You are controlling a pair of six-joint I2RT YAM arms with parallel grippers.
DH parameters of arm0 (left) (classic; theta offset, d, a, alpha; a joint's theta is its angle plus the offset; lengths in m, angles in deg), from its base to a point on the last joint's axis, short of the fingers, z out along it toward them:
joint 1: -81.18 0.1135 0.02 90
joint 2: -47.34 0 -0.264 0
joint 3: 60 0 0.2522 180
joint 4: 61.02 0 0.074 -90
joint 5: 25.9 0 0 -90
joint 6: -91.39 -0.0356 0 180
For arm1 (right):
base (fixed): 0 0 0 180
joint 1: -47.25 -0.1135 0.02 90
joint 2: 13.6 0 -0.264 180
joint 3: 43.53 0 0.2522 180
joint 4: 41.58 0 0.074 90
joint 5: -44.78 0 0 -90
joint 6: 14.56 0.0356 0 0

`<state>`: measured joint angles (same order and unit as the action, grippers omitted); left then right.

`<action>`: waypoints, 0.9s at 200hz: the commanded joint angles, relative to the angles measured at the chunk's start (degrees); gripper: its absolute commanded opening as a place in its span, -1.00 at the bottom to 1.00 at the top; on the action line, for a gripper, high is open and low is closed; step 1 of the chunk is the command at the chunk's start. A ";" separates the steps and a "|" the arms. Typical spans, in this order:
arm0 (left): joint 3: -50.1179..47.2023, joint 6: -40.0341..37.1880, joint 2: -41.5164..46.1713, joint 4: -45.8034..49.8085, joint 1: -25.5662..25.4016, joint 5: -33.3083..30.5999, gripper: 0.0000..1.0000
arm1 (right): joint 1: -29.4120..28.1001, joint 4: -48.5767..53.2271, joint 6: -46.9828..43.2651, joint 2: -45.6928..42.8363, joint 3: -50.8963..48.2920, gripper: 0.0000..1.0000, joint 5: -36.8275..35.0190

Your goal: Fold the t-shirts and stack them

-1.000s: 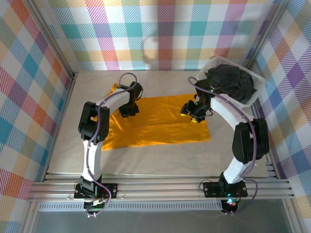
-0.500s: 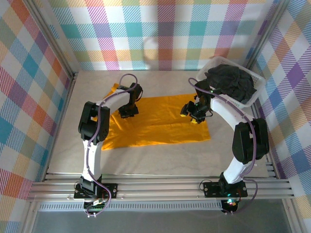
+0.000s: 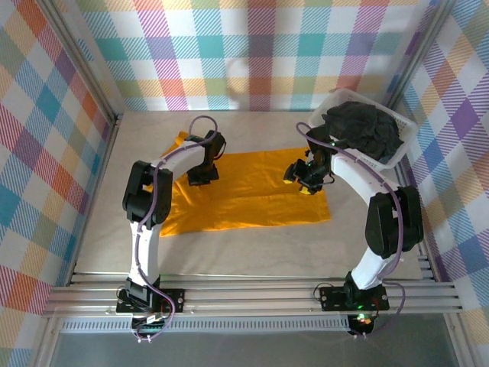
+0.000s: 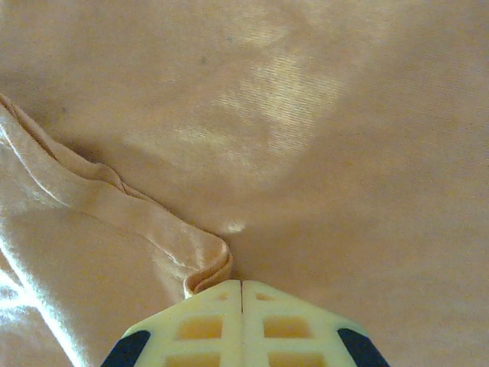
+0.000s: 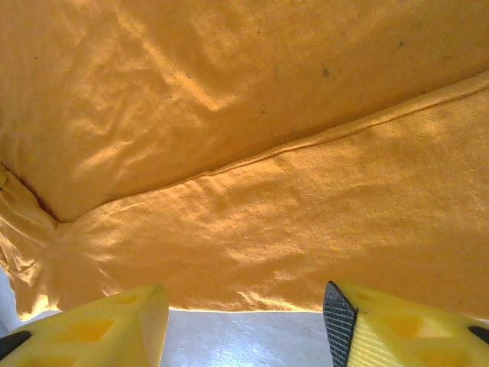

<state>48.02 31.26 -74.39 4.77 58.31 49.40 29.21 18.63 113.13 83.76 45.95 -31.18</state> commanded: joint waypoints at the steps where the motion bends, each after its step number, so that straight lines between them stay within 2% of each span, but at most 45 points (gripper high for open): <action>1: -0.40 -1.24 4.31 -0.44 -1.73 -1.38 -1.00 | -0.30 -0.14 0.54 -1.47 -0.21 0.14 0.72; 86: 1.06 -4.90 2.36 -2.00 -3.43 0.11 -1.00 | -0.32 0.21 0.56 -0.42 0.32 0.14 1.07; 96: 1.30 -4.92 2.67 -1.93 -3.49 -0.93 -0.70 | -0.32 0.10 0.62 -0.40 0.09 0.15 1.02; 113: 0.86 -4.13 5.17 -2.25 -3.49 -1.86 -0.31 | -0.16 0.04 0.75 -0.24 -0.67 0.15 0.52; 123: 0.36 -2.82 7.70 -1.58 -3.47 -2.12 -0.22 | 0.01 0.41 0.84 -0.29 -1.37 0.14 -0.51; 149: -6.02 4.69 15.92 2.22 -2.00 -1.01 -0.32 | 1.43 0.91 1.65 -0.29 -4.54 0.11 -3.70; 180: -21.07 12.66 23.68 0.69 4.81 7.84 -0.48 | 3.47 1.96 0.22 2.77 -6.24 -0.01 -6.86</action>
<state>36.00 35.91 -55.35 3.59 57.43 51.57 31.22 18.52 113.96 84.04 40.36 -34.32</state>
